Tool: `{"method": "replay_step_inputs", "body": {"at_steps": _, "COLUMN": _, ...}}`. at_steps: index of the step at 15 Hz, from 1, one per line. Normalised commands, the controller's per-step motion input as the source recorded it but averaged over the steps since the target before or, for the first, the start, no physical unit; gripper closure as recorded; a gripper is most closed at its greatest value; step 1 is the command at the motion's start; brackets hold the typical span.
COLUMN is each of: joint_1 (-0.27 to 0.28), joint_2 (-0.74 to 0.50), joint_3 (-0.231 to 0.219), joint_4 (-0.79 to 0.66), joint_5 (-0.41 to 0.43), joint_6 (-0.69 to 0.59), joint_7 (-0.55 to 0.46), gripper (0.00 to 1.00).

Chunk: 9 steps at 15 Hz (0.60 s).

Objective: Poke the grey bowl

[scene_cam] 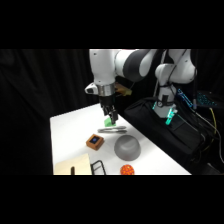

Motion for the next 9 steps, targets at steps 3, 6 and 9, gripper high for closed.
{"method": "replay_step_inputs", "body": {"at_steps": 3, "joint_1": -0.013, "joint_2": 0.0, "joint_3": 0.001, "joint_4": 0.0, "joint_5": -0.035, "joint_6": 0.01, "joint_7": 0.02, "gripper": 0.0}}
{"method": "replay_step_inputs", "body": {"at_steps": 6, "joint_1": -0.008, "joint_2": -0.01, "joint_3": -0.003, "joint_4": -0.01, "joint_5": -0.069, "joint_6": 0.05, "joint_7": 0.05, "gripper": 0.0}}
{"method": "replay_step_inputs", "body": {"at_steps": 9, "joint_1": 0.003, "joint_2": -0.01, "joint_3": 0.01, "joint_4": -0.02, "joint_5": -0.047, "joint_6": 0.07, "joint_7": 0.07, "gripper": 0.0}}
